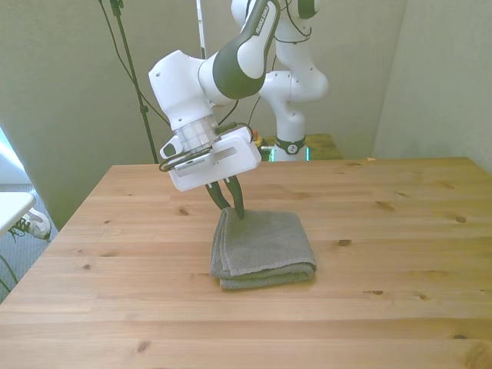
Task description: Unfold the towel
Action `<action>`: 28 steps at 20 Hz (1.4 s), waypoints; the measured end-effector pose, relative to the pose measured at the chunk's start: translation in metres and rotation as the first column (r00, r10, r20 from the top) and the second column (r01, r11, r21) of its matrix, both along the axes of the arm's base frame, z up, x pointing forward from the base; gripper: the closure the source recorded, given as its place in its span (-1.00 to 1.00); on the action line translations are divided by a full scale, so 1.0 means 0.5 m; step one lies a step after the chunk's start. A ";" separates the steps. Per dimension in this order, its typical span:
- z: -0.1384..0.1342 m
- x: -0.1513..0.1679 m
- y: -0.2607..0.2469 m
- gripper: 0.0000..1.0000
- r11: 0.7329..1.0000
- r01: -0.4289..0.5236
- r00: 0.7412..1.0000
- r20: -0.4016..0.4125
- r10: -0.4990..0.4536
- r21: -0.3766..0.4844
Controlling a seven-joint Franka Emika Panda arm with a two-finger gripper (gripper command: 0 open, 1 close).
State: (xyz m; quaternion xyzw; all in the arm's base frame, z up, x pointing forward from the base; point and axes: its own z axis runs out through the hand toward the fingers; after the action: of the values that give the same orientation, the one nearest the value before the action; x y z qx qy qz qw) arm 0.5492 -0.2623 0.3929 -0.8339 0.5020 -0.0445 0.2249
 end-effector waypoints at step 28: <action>0.067 0.010 0.595 -1.00 0.830 -0.515 0.834 0.101 0.543 -0.216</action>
State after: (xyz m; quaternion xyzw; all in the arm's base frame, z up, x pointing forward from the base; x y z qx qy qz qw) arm 0.5540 0.0352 0.4265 -0.9510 0.2254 -0.0914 0.1911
